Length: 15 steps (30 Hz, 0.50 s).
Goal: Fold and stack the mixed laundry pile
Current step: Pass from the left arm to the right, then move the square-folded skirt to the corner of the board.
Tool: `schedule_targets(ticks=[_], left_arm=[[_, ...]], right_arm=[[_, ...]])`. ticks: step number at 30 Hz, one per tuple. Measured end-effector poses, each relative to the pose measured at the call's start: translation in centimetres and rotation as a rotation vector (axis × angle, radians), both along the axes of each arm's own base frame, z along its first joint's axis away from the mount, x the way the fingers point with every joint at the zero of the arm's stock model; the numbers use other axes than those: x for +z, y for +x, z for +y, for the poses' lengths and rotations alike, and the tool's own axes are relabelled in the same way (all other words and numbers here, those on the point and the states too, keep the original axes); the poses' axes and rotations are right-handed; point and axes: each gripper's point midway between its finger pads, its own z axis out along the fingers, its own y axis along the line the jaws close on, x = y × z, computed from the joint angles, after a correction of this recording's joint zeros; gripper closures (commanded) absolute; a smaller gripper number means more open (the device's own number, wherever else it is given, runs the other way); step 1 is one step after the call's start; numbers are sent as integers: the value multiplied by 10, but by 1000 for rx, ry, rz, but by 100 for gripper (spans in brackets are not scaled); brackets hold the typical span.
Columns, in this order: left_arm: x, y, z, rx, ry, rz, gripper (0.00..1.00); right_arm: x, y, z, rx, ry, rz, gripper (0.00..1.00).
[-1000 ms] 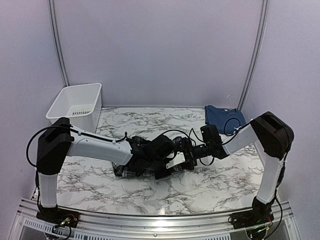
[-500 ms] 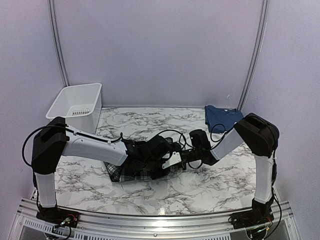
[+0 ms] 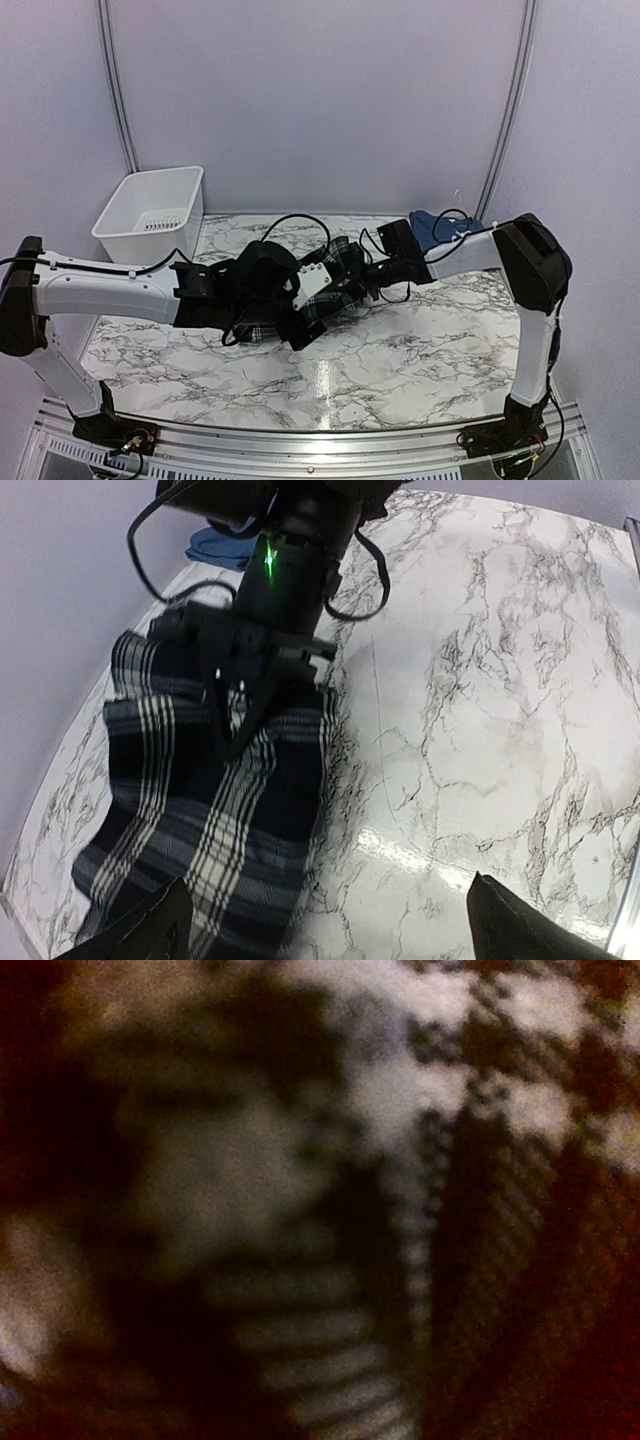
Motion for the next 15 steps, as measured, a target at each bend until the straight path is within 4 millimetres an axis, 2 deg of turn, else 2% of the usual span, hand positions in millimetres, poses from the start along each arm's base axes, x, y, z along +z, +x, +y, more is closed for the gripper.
schedule_targets(ticks=[2,4,10,12,15], left_arm=[[9,3,11,49,-34,5,1],[9,9,25,110,-52,27,1],[-14,38,66,313,-75,127,1],[-18,44,77,365,-87,154,1],[-16,47,81,397,-113,172,1]], right_arm=[[7,21,-14,-14,-46,-53,100],[16,44,-31,-25,-103,-105,100],[49,112,-70,-6,-295,-292,100],[58,129,-83,-1,-374,-345,100],[68,145,-105,-11,-463,-385,100]])
